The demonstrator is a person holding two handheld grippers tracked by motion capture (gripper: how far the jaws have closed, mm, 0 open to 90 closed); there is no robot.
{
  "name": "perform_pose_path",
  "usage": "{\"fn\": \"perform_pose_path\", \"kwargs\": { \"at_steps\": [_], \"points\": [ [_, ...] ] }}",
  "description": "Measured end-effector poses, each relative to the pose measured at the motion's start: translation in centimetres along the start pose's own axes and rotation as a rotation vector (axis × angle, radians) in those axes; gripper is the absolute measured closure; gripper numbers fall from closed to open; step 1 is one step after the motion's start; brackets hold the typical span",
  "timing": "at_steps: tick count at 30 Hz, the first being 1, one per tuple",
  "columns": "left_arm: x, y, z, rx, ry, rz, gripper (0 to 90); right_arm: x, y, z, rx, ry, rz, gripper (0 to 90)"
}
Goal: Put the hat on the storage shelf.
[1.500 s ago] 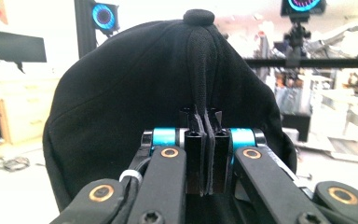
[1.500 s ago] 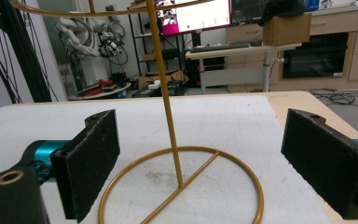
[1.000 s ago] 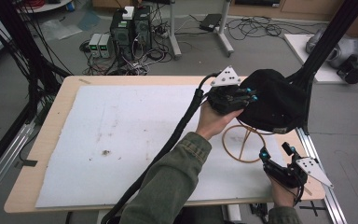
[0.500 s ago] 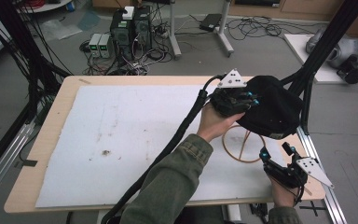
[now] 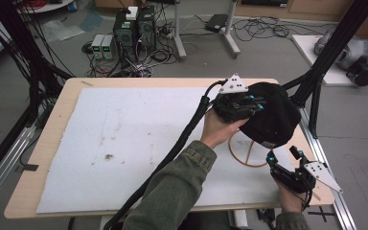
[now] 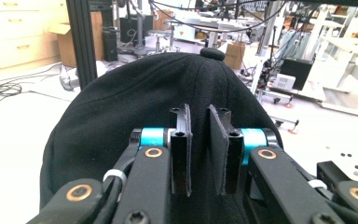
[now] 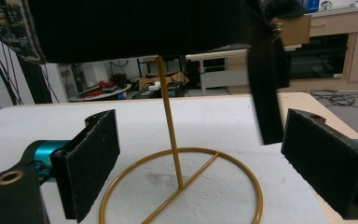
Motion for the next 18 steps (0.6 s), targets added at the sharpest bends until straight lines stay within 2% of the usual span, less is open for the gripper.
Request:
{"fn": "perform_pose_path", "kwargs": {
  "at_steps": [2,6,12,15,18],
  "points": [
    [0.1,-0.1,0.1,-0.009,0.006,0.004,74.5,0.0,0.0,0.0,0.0,-0.002,0.0,10.5],
    [0.1,-0.2,0.3,-0.018,0.028,-0.001,55.3,0.0,0.0,0.0,0.002,-0.003,0.0,10.5],
    [-0.1,0.1,0.9,-0.06,0.031,-0.036,32.5,0.0,0.0,-0.1,0.002,0.003,-0.006,10.5],
    [-0.6,0.9,1.3,-0.089,0.031,-0.092,25.4,0.0,0.0,0.0,0.002,-0.001,-0.001,10.5],
    [-1.1,2.2,1.9,-0.133,0.016,-0.121,21.1,0.0,0.1,0.0,0.001,0.0,0.001,10.5]
  ]
}}
Point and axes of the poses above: each handheld gripper's, and its own axes: y roughly backward along the jaws, x roughly out of its underside, z roughly to its left, the point moved 7 cm from there along -y, roughly forward along the jaws, and after that the axes turned 4 degrees about -x, right-handed, at the moved point
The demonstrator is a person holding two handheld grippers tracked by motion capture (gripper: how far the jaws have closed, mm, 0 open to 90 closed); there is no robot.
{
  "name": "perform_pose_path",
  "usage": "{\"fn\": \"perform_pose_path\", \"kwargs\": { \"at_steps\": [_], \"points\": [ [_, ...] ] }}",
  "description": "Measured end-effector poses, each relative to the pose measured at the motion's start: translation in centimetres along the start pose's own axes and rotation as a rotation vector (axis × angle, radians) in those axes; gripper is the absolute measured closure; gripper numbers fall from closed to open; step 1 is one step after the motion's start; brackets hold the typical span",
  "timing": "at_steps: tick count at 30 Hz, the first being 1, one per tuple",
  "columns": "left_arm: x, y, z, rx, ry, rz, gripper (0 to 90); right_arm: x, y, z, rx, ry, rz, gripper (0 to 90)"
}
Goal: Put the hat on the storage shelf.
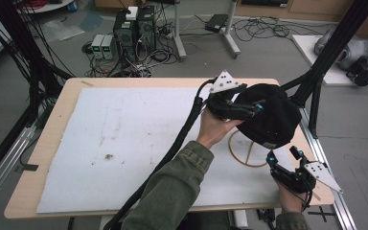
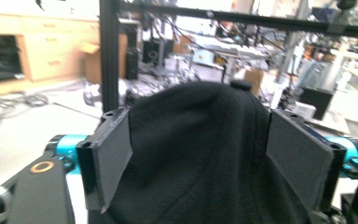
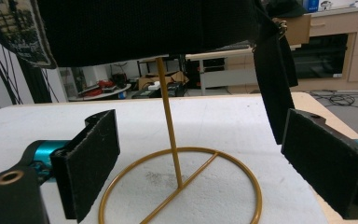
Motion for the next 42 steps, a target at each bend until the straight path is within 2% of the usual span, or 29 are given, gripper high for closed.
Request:
{"fn": "perform_pose_path", "kwargs": {
  "at_steps": [6,10,13,15,18,21,22,25,28,33,39,42],
  "points": [
    [-1.3,3.8,2.0,-0.073,-0.023,-0.041,19.7,0.0,0.0,0.0,0.002,0.001,-0.001,10.5],
    [-1.7,7.2,3.9,-0.143,-0.043,-0.06,19.7,0.0,-0.1,0.0,0.006,0.01,-0.003,10.5],
    [-1.4,9.6,5.3,-0.196,-0.045,-0.072,19.5,0.0,0.0,0.1,0.011,-0.002,0.007,10.5],
    [-1.1,11.2,6.2,-0.228,-0.033,-0.081,19.6,0.0,-0.1,0.2,0.008,0.011,-0.001,10.5],
    [-0.7,13.5,7.4,-0.272,-0.035,-0.087,19.5,0.0,-0.2,0.3,0.008,0.022,0.0,10.4],
    [-0.2,16.5,8.6,-0.331,-0.039,-0.093,19.4,0.0,-0.2,0.2,0.013,0.024,0.004,10.5],
    [-0.2,17.4,9.0,-0.349,-0.039,-0.097,19.4,0.1,-0.1,0.2,0.016,0.011,0.012,10.5],
    [-0.1,20.2,10.1,-0.399,-0.035,-0.111,19.3,0.0,-0.1,0.1,0.016,0.023,0.005,10.5],
    [0.2,22.6,11.1,-0.449,-0.043,-0.103,18.3,0.0,-0.2,0.2,0.015,0.026,0.006,10.4],
    [1.0,25.4,12.0,-0.516,-0.049,-0.108,17.8,0.1,-0.3,0.3,0.012,0.031,0.011,10.5],
    [2.6,27.3,12.6,-0.586,-0.064,-0.09,16.8,0.1,-0.4,0.3,0.011,0.031,0.01,10.5],
    [3.3,28.2,13.1,-0.612,-0.048,-0.098,16.6,0.1,-0.4,0.3,0.011,0.023,0.01,10.5]
  ]
}}
Point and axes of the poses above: each handheld gripper's, and its own axes: y roughly backward along the jaws, x roughly out of its underside, z roughly to its left, the point moved 7 cm from there along -y, roughly forward along the jaws, and after that the axes turned 4 degrees about -x, right-handed, at the moved point
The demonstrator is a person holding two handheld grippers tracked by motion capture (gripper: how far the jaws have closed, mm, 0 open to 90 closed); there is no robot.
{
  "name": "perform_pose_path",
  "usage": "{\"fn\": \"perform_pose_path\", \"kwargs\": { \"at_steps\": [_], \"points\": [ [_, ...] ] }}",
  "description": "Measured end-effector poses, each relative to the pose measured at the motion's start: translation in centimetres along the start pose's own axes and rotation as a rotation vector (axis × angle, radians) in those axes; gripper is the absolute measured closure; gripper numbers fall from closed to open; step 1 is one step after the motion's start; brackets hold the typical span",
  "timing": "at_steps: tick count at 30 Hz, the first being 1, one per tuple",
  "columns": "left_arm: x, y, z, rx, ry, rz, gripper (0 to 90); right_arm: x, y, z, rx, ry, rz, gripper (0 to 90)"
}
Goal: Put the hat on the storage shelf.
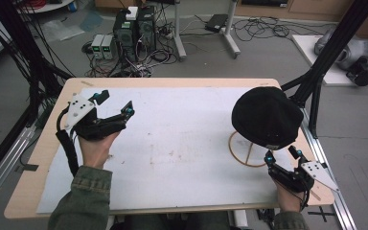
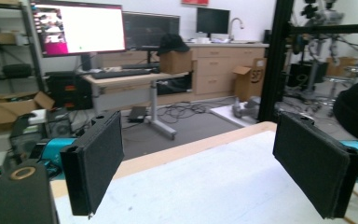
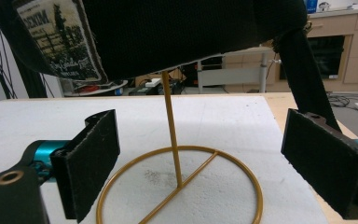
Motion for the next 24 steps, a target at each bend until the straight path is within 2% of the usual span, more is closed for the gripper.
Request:
{"fn": "perform_pose_path", "kwargs": {
  "at_steps": [15,24],
  "points": [
    [3.4,3.5,3.5,-0.108,0.053,-0.001,16.3,0.1,0.0,0.1,-0.002,0.011,0.007,10.5],
    [5.6,5.1,4.7,-0.163,0.051,-0.003,16.5,0.1,0.0,0.1,-0.001,0.009,0.009,10.5]
  ]
}}
Point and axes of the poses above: each handheld gripper's, and its own axes: y roughly backward along the jaws, x roughly out of its underside, z roughly to its left, the point moved 7 cm from there along -y, roughly forward along the jaws, and after that the axes turned 4 degrees about -x, right-handed, at the moved point
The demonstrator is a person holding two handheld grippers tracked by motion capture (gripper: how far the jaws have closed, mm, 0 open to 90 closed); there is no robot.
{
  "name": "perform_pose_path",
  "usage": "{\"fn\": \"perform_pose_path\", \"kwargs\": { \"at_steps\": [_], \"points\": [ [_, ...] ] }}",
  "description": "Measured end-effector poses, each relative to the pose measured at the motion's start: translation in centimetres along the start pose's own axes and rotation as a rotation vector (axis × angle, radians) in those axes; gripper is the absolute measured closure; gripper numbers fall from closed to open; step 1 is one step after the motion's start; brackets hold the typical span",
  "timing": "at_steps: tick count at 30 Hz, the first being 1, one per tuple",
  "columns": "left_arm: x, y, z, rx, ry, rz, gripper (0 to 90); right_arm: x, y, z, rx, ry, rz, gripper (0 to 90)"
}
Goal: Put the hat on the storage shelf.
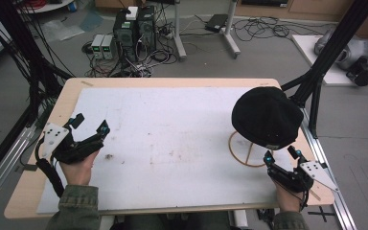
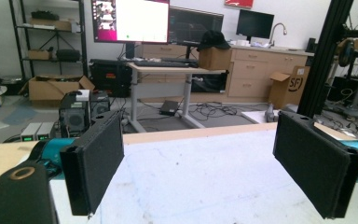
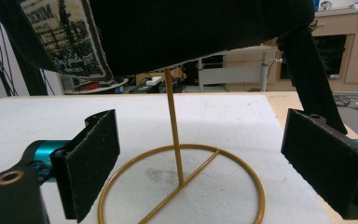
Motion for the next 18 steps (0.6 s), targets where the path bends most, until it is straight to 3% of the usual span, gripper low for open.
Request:
{"fn": "perform_pose_path", "kwargs": {
  "at_steps": [4,7,11,18],
  "points": [
    [1.1,0.6,0.5,-0.031,-0.008,-0.002,16.4,0.0,0.0,0.0,0.001,0.003,-0.002,10.5],
    [1.9,0.8,0.7,-0.026,0.008,0.019,16.5,0.0,0.0,0.1,0.0,0.005,-0.001,10.5],
    [2.9,1.3,0.8,-0.037,-0.011,0.034,16.4,0.0,0.1,0.0,0.005,0.003,0.001,10.5],
    [4.5,1.7,1.3,-0.043,0.005,0.069,16.5,0.0,0.1,0.0,0.007,0.005,0.002,10.4]
  ]
}}
Point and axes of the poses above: each handheld gripper's, and its own axes: y roughly backward along the jaws, x roughly out of its underside, z roughly to its left, the point moved 7 cm from there along -y, roughly forward along the jaws, and after that the axes turned 4 degrees about -x, right-handed, at the moved point
